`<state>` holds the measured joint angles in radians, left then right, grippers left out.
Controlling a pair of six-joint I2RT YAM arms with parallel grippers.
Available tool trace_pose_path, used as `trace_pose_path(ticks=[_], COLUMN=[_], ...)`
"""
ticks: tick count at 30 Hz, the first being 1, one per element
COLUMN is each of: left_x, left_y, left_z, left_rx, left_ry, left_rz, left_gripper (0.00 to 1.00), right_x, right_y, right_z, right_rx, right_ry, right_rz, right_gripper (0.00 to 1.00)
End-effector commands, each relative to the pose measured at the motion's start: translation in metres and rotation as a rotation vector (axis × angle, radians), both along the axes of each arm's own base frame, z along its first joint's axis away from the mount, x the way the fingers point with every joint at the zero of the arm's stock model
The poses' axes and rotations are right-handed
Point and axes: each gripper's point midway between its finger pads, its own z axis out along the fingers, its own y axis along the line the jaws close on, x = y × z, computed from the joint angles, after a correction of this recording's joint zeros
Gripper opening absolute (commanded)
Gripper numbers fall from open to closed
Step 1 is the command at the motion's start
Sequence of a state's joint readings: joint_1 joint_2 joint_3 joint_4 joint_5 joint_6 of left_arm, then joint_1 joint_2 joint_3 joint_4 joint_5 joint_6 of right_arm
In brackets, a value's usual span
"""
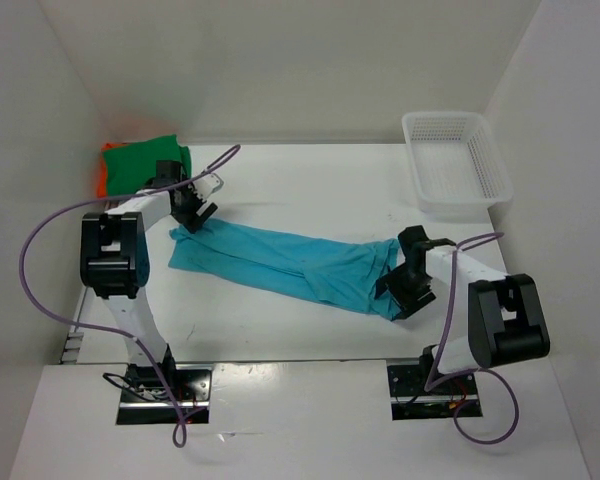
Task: Fold and stack the t-shirts
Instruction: Rotate the tshirt 90 degrees
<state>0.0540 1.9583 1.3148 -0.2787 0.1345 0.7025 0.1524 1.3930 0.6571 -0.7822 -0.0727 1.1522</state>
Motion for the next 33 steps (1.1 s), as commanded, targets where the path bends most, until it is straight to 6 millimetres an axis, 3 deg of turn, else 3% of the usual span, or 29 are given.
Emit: trace_pose_path(ticks=[1,2,3,4,7,9,10,11,12,13,14,15,16,17,18,19,20,21,23,25,26,29,32,33], left_x=[-0.025,-0.029,-0.028,-0.032,-0.048,-0.064,-0.074,-0.084,-0.096,-0.11,-0.119,-0.136,-0.143,-0.153,-0.173,-0.179,-0.197,-0.194,-0.194,-0.175,-0.167,-0.155,-0.149,-0.152], left_y=[0.006,0.006,0.01,0.009,0.015,0.028,0.035,0.041,0.044,0.042,0.046,0.042,0.038,0.032,0.025,0.013,0.006,-0.001,0.001,0.016,0.021,0.023,0.009,0.005], left_z=[-0.04,-0.039,-0.028,-0.025,-0.019,-0.021,-0.021,-0.02,-0.021,-0.026,-0.02,-0.019,-0.014,-0.004,0.002,0.017,0.026,0.045,0.062,0.072,0.073,0.052,0.02,0.008], left_rx=[0.063,0.063,0.059,0.059,0.1,0.137,0.142,0.148,0.163,0.157,0.16,0.143,0.122,0.1,0.067,0.014,-0.016,-0.05,-0.068,-0.045,-0.032,-0.035,-0.039,-0.037], left_ry=[0.09,0.092,0.063,0.072,0.112,0.166,0.191,0.21,0.245,0.281,0.287,0.341,0.357,0.358,0.419,0.403,0.453,0.413,0.39,0.318,0.288,0.313,0.38,0.41], left_rz=[-0.006,-0.006,0.011,0.011,0.003,0.026,0.046,0.062,0.069,0.074,0.096,0.085,0.085,0.075,0.059,0.021,0.01,-0.014,0.019,0.11,0.148,0.162,0.137,0.125], left_gripper=[0.93,0.93,0.9,0.88,0.77,0.72,0.68,0.63,0.62,0.62,0.62,0.63,0.66,0.69,0.78,0.81,0.83,0.86,0.88,0.91,0.91,0.93,0.98,0.98], right_x=[0.037,0.042,0.042,0.043,0.064,0.105,0.117,0.145,0.159,0.197,0.209,0.223,0.264,0.281,0.291,0.326,0.338,0.351,0.358,0.358,0.348,0.342,0.323,0.321], right_y=[0.002,0.004,0.006,0.006,0.008,0.012,0.014,0.019,0.019,0.022,0.024,0.029,0.036,0.04,0.042,0.054,0.056,0.062,0.065,0.063,0.06,0.076,0.082,0.084], right_z=[-0.006,-0.005,-0.007,-0.01,-0.01,0.006,0.009,0.01,0.009,0.026,0.006,0.004,0.028,0.029,0.007,0.034,0.038,0.039,0.049,0.06,0.067,0.078,0.06,0.044], right_rx=[0.002,0.015,0.025,0.023,0.017,-0.012,-0.022,-0.025,-0.034,-0.054,-0.06,-0.076,-0.136,-0.168,-0.193,-0.248,-0.257,-0.276,-0.306,-0.345,-0.345,-0.28,-0.239,-0.223], right_ry=[-0.117,-0.141,-0.136,-0.136,-0.136,-0.229,-0.244,-0.272,-0.282,-0.358,-0.322,-0.326,-0.42,-0.438,-0.4,-0.489,-0.498,-0.489,-0.504,-0.522,-0.524,-0.601,-0.557,-0.532], right_rz=[0.043,0.056,0.057,0.074,0.13,0.2,0.23,0.254,0.306,0.329,0.361,0.405,0.468,0.508,0.559,0.627,0.654,0.698,0.721,0.724,0.723,0.704,0.683,0.682], right_gripper=[0.73,0.52,0.14,0.04,0.0,0.0,0.0,0.0,0.0,0.0,0.0,0.0,0.01,0.07,0.18,0.5,0.6,0.74,0.84,0.85,0.85,0.85,0.85,0.85])
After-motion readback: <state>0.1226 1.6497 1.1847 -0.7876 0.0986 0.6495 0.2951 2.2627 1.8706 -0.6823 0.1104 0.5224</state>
